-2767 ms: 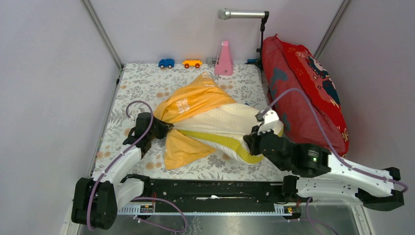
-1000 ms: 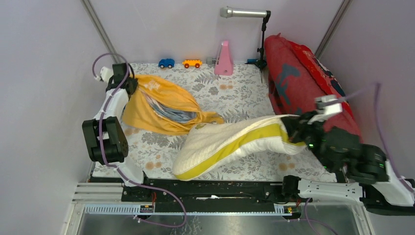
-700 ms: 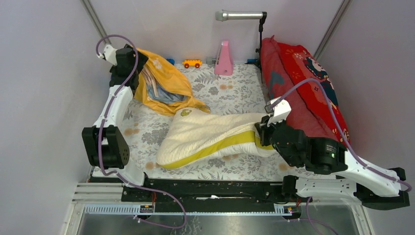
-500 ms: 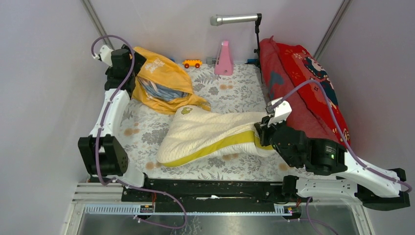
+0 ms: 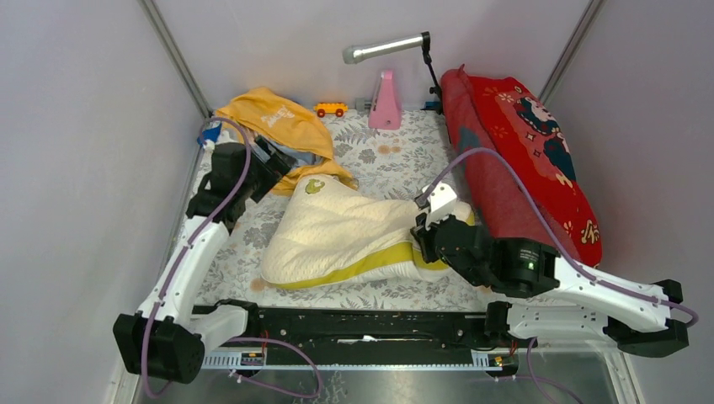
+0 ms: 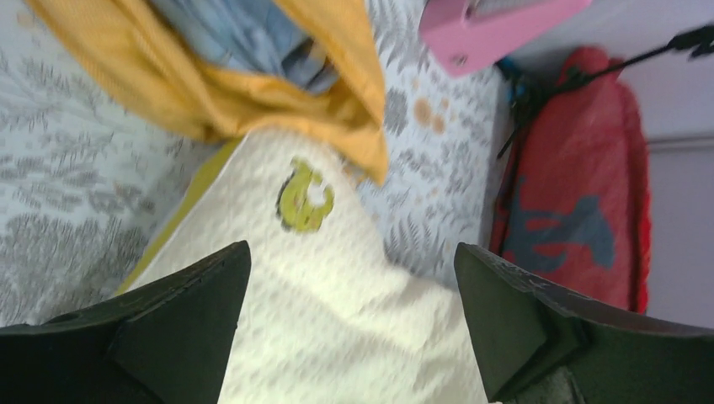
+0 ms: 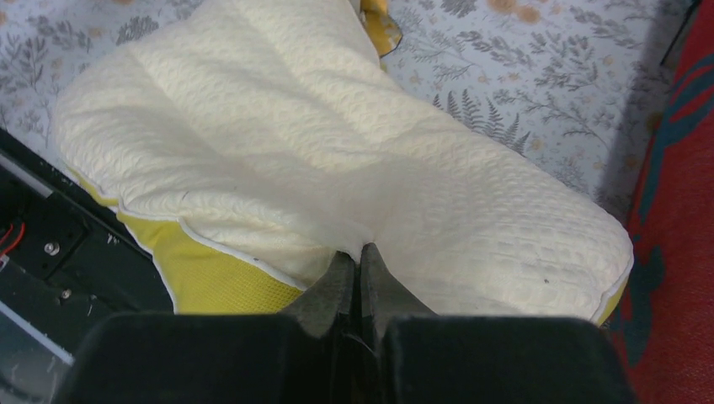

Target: Remove the pillowcase from the pillow

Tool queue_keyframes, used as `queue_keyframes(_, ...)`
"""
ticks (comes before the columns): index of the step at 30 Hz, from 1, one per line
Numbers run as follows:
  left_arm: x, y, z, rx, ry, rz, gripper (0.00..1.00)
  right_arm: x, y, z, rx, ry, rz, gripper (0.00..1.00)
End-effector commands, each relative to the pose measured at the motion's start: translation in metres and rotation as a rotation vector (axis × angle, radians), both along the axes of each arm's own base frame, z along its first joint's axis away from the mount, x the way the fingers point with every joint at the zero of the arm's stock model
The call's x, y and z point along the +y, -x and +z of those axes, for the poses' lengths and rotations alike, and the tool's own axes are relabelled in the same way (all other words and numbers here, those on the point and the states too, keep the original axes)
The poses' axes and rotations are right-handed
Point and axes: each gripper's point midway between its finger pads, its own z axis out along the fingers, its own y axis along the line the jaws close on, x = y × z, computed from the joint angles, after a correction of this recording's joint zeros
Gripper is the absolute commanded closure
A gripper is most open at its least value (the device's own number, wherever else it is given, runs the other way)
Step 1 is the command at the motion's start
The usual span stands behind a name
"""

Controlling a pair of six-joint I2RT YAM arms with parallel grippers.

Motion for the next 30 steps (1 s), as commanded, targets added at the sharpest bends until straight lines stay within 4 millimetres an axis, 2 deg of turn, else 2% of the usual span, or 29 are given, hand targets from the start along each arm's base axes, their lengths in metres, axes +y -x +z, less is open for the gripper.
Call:
queue_keyframes(1, -0.011, 0.034, -0.034, 0.09, -0.015, -0.095, 0.01, 0.028, 0.006, -0.005, 0.043, -0.043, 0.08, 1.0)
queue_keyframes(5, -0.002, 0.052, -0.061, 0.143, -0.049, -0.073, 0.01, 0.042, 0.02, -0.044, 0.157, 0.091, 0.163, 1.0)
queue_keyframes(9, 0.003, 0.063, -0.085, 0.189, -0.064, -0.053, 0.01, 0.043, 0.019, -0.068, 0.209, 0.193, 0.14, 1.0)
queue_keyframes(15, 0.01, 0.067, -0.12, 0.269, -0.1, -0.031, 0.01, 0.048, 0.019, -0.08, 0.226, 0.211, 0.135, 1.0)
queue_keyframes(20, 0.016, 0.059, -0.151, 0.298, -0.111, 0.021, 0.01, 0.052, 0.016, -0.084, 0.225, 0.217, 0.123, 1.0)
queue_keyframes(23, 0.015, 0.055, -0.169, 0.296, -0.089, 0.042, 0.04, 0.054, 0.012, -0.094, 0.239, 0.22, 0.113, 1.0)
queue_keyframes(24, 0.015, 0.053, -0.175, 0.292, -0.084, 0.05, 0.09, 0.055, 0.01, -0.1, 0.249, 0.223, 0.111, 1.0)
queue_keyframes(25, 0.015, 0.05, -0.18, 0.282, -0.078, 0.054, 0.2, 0.055, 0.007, -0.106, 0.263, 0.224, 0.101, 1.0)
queue_keyframes(26, 0.015, 0.048, -0.186, 0.273, -0.074, 0.064, 0.35, 0.055, 0.002, -0.113, 0.281, 0.223, 0.089, 1.0)
queue_keyframes(28, 0.021, 0.041, -0.19, 0.252, -0.071, 0.115, 0.81, 0.057, -0.011, -0.127, 0.324, 0.201, 0.066, 1.0)
queue_keyframes(29, 0.027, 0.037, -0.19, 0.251, -0.076, 0.157, 0.98, 0.057, -0.019, -0.133, 0.345, 0.19, 0.051, 1.0)
queue_keyframes(30, 0.034, 0.033, -0.188, 0.249, -0.087, 0.204, 1.0, 0.058, -0.027, -0.139, 0.358, 0.18, 0.035, 1.0)
